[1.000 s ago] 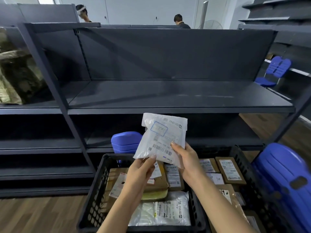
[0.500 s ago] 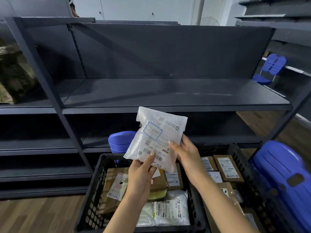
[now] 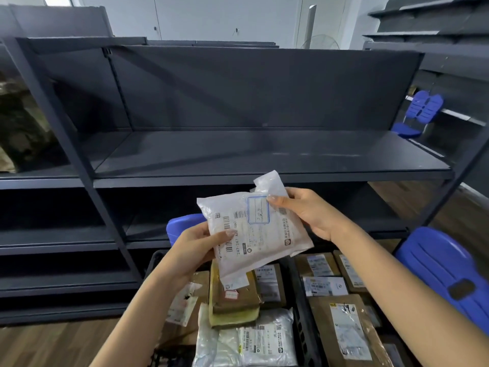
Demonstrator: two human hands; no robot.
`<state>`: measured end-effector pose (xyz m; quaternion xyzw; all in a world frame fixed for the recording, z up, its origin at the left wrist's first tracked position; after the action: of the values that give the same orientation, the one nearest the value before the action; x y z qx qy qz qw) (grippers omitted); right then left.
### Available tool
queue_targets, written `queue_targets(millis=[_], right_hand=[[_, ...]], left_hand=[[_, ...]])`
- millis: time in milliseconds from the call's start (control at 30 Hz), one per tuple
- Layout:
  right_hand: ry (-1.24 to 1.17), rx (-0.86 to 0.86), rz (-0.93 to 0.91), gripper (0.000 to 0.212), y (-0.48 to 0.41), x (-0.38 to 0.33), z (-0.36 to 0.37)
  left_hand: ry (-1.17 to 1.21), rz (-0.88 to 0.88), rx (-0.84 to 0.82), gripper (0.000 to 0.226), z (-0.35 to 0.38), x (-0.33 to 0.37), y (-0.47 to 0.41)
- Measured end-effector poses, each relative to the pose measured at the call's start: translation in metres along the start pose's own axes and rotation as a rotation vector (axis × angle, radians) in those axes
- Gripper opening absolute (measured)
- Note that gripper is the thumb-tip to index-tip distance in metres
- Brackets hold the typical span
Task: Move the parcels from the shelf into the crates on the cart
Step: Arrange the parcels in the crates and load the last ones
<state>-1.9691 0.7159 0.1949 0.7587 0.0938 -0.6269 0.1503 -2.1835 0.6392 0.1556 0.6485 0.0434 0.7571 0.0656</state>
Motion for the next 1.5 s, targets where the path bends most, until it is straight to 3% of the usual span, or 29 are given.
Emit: queue_targets(millis=[167,300,367,467,667,833,1067,1300,1500], right_hand=[[-0.214,0.134,-0.049,0.045,0.004,0.007,0.003],[-0.452,0.31,-0.062,0.031,0.005,0.019,0.008],[-0.554,0.389,-0.05,0.024,0.006,0.026,0.016],[-0.668,0.461,-0.024,0.022,0.008,0.037,0.034],[-0.69,0.461,-0.054,0.025,0.017,0.048,0.052],[-0.644,0.404,-0.107,0.048,0.022,0.048,0.033],[-0.261,0.23,-0.092,0.059,0.024,0.031,0.012],[-0.332,0.269,-0.126,0.052,0.03,0.038,0.029],[-0.369,0.265,-0.102,0.051,0.032,0.052,0.038]], left_hand=[[0.025,0.034,0.056,0.041,-0.004,0.002,-0.006],[0.302,0.055,0.317,0.031,0.001,-0.022,-0.009],[0.483,0.056,0.388,0.043,0.021,-0.035,-0.007],[0.537,0.048,0.32,0.056,0.055,-0.042,-0.006],[0.559,0.094,0.307,0.052,0.071,-0.039,-0.008],[0.466,0.093,0.268,0.048,0.049,-0.03,-0.009],[0.202,0.031,0.056,0.044,0.018,-0.011,-0.006],[0.091,0.098,0.12,0.052,0.012,-0.006,-0.003],[0.166,0.098,0.203,0.026,0.004,-0.015,0.002]])
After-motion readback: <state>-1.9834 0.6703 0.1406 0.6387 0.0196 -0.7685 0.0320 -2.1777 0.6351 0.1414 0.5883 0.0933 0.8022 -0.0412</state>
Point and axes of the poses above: each hand's wrist, its own y-axis away from the middle knuckle, its own z-axis out of the palm, x = y × z, the point moved 4 cm from there along -y, towards the middle knuckle, and after that the axes turned 3 degrees about x, right-handed, at the moved point
